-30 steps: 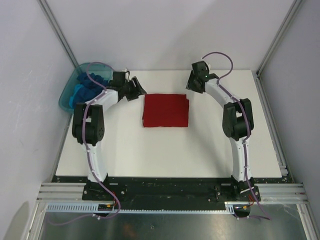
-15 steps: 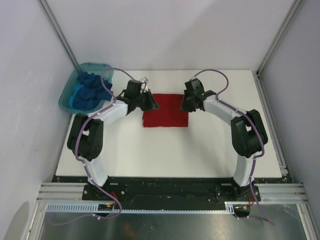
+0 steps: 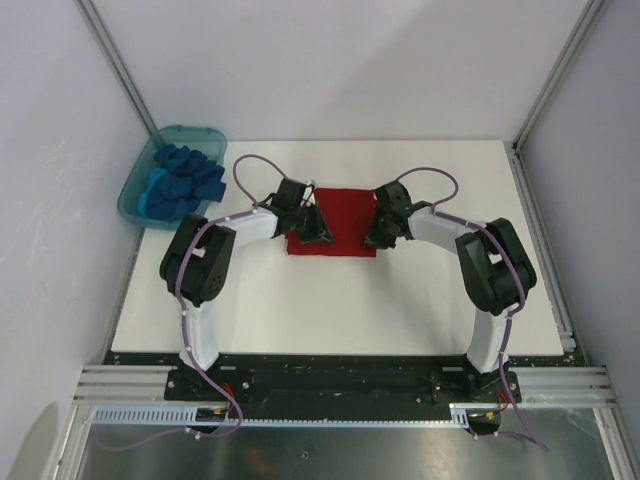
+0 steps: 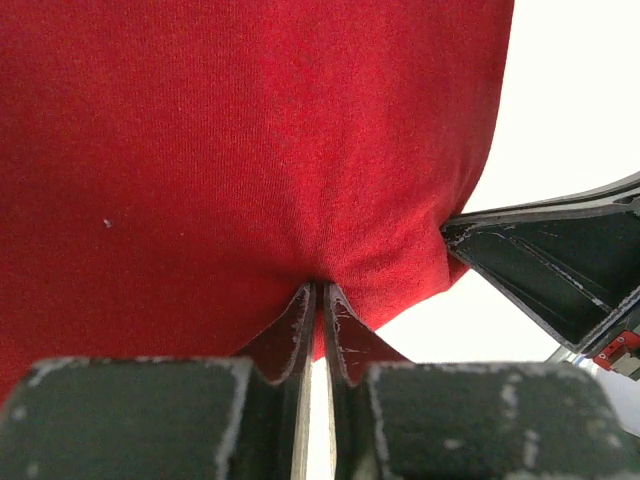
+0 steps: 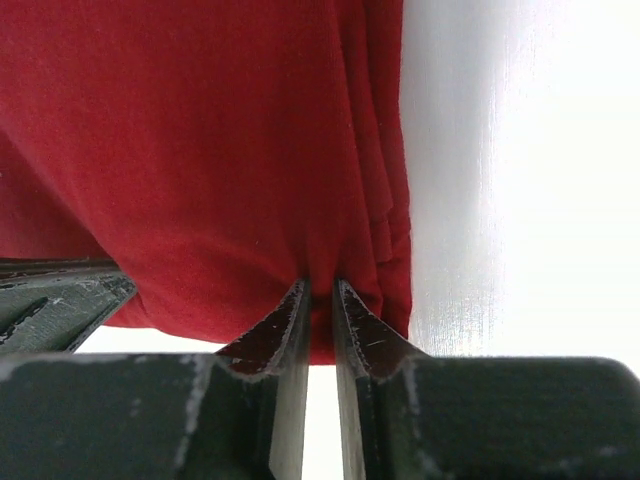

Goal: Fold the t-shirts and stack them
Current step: Put the neatly folded tshirt into the corner of the board with the right arm

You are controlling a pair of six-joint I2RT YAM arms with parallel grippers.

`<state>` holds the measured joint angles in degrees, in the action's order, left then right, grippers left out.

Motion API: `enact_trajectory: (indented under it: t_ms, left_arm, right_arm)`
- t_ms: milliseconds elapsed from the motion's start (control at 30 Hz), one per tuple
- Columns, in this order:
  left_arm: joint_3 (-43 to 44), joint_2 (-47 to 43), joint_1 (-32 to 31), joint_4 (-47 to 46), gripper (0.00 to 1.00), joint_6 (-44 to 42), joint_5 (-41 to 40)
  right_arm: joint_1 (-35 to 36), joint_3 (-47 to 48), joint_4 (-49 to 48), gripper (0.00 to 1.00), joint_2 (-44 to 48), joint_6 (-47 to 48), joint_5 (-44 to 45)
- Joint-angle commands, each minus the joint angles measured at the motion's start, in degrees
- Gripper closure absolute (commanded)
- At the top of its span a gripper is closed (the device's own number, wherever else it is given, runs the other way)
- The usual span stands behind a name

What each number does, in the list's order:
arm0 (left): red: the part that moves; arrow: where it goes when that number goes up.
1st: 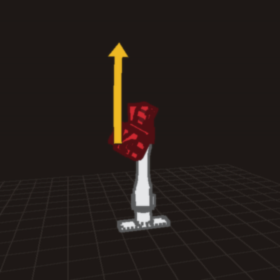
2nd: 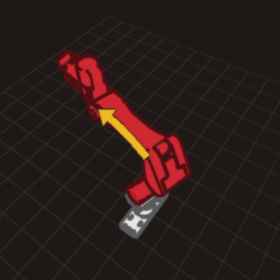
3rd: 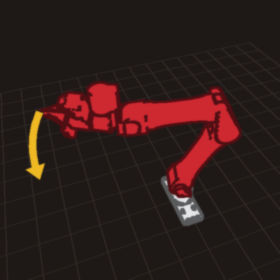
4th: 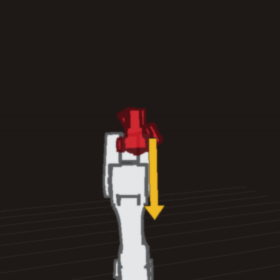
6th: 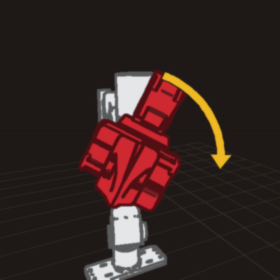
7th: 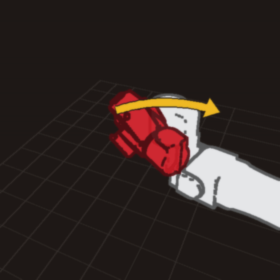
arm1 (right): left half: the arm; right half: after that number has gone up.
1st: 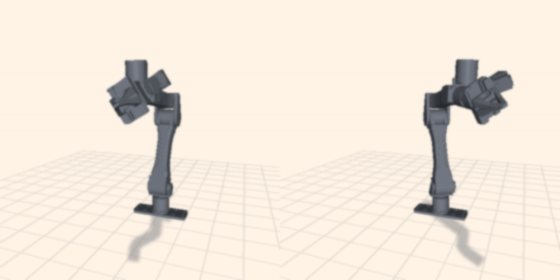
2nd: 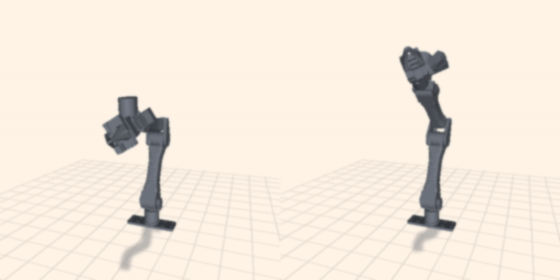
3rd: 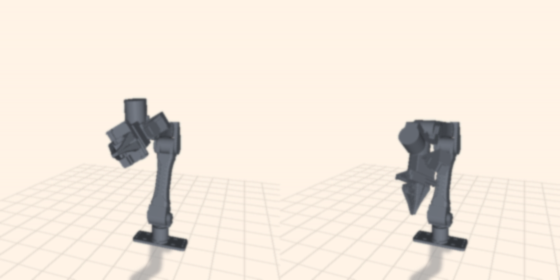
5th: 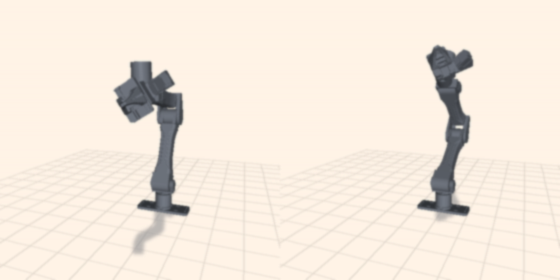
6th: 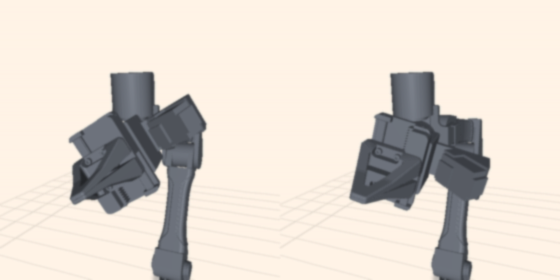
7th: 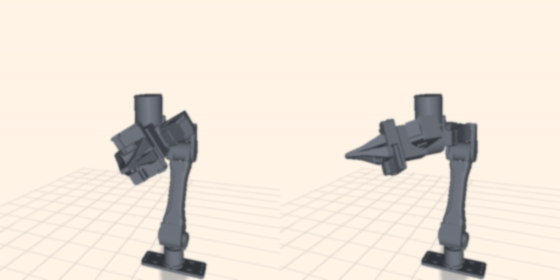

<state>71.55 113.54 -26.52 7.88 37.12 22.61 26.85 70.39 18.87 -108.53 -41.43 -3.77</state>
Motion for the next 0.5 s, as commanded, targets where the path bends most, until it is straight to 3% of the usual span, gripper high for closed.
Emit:
enact_trajectory:
  t_ms: [0,233,467]
  left_arm:
    - [-1.5,0.1,-0.6,-1.3,0.89,0.6,-1.7]
    - [-1.3,-3.3,-0.5,-0.8,0.82,0.2,-1.6]
    - [0.5,-8.6,-0.1,0.9,0.72,0.3,-0.1]
  right_arm:
    - [-0.9,-0.2,-1.9,0.79,4.1,0.0,0.7]
    - [-6.1,0.3,-8.3,0.46,5.7,3.7,0.6]
    - [-8.8,3.2,-13.4,0.44,-1.4,7.1,-0.6]
